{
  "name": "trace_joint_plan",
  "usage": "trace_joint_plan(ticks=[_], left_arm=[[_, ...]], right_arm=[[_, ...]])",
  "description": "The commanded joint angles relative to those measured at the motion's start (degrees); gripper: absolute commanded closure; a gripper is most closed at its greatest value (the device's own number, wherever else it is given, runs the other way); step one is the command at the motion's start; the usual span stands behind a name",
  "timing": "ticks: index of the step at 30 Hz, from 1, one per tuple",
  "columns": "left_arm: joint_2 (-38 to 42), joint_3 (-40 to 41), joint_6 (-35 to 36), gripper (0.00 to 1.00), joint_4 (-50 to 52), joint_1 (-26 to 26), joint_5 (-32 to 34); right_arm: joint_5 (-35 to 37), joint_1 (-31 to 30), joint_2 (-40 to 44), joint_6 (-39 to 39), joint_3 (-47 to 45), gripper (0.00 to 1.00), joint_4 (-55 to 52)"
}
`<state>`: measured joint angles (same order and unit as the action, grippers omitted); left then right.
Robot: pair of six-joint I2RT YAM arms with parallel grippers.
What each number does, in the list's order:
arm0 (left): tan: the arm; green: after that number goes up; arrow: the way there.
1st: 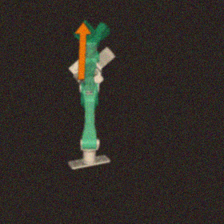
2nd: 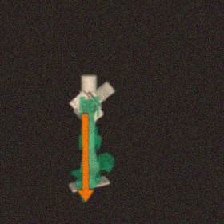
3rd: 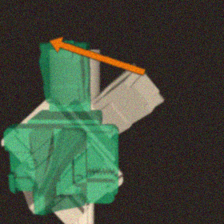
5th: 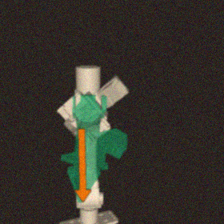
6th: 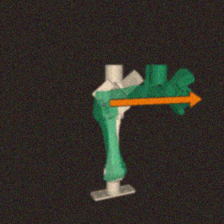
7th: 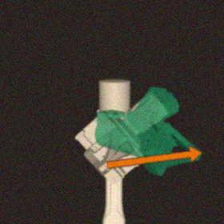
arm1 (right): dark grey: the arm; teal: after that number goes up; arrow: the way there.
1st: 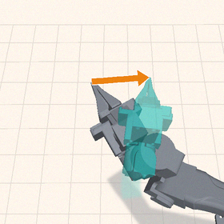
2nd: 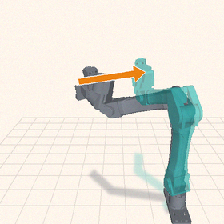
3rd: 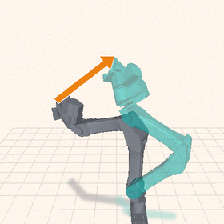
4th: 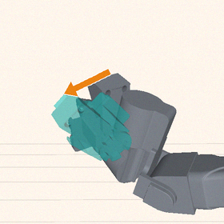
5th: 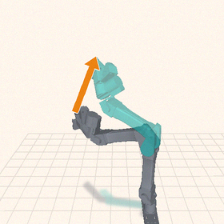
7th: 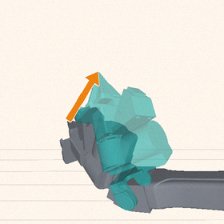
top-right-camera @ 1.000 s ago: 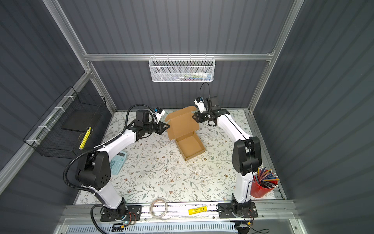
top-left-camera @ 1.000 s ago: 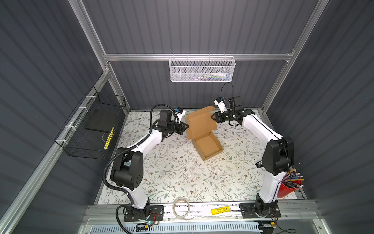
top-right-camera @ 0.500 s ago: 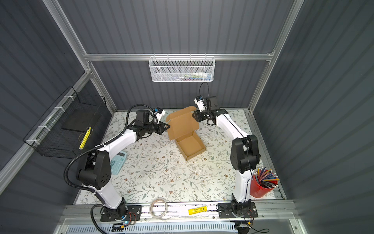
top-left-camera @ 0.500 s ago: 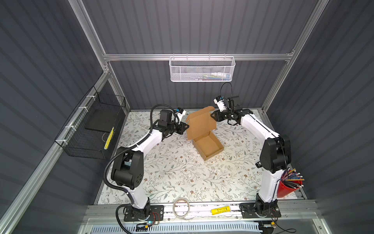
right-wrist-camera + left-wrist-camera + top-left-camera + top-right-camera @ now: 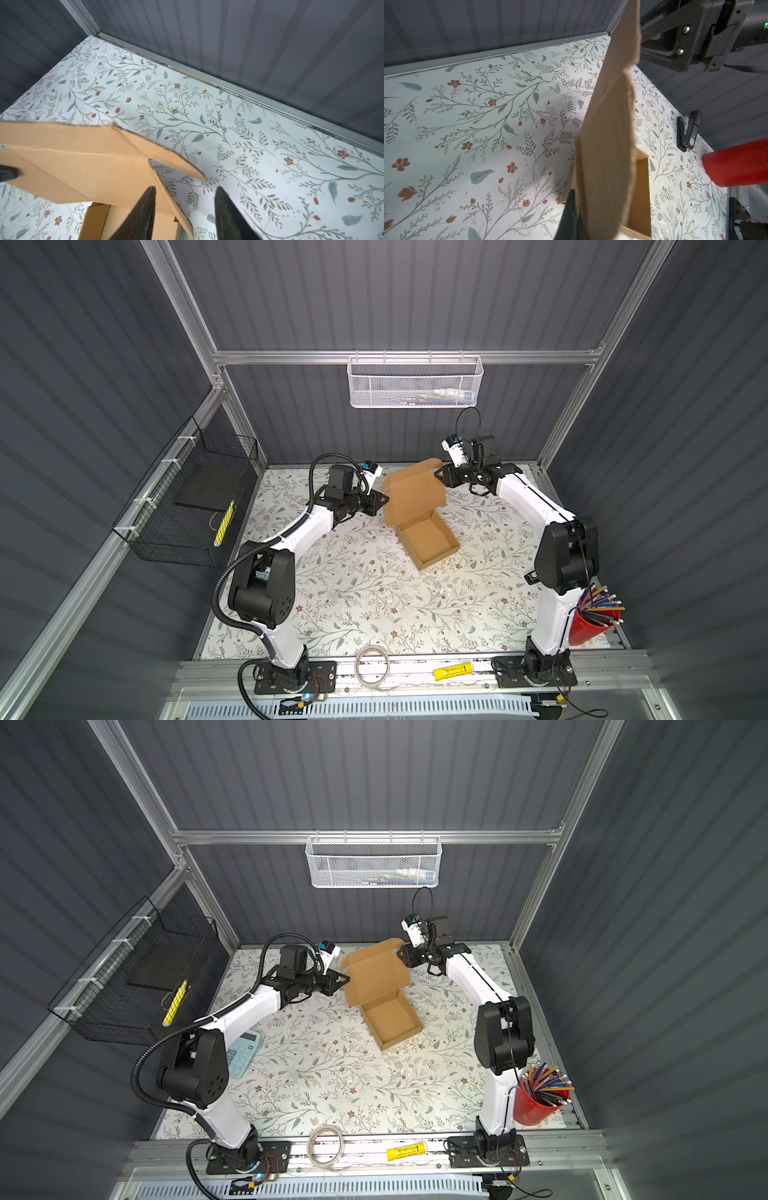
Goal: Assemble paper box
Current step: Fold the lid at the center of the table.
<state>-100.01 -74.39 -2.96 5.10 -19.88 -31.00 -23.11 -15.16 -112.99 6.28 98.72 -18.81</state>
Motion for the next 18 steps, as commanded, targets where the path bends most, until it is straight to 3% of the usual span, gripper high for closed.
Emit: trace_joint_plan(ticks=[1,11,18], left_arm=[[-1.5,-2.6,1.0,1.0,-0.2,0.3,-1.7],[-3.4,-3.9,0.7,1.0,-1.0,0.3,-2.5],[-3.9,-4.1,0.7,1.0,-1.1,0.3,-2.7]], right_arm=[[-5.7,0.0,-1.2,2.0,2.0,0.52,-2.0],[-6.4,-0.2,-2.7,2.7,4.3,0.57,-4.9],[-0.7,-0.1,-1.7,2.5,2.2,0.55,-2.2]])
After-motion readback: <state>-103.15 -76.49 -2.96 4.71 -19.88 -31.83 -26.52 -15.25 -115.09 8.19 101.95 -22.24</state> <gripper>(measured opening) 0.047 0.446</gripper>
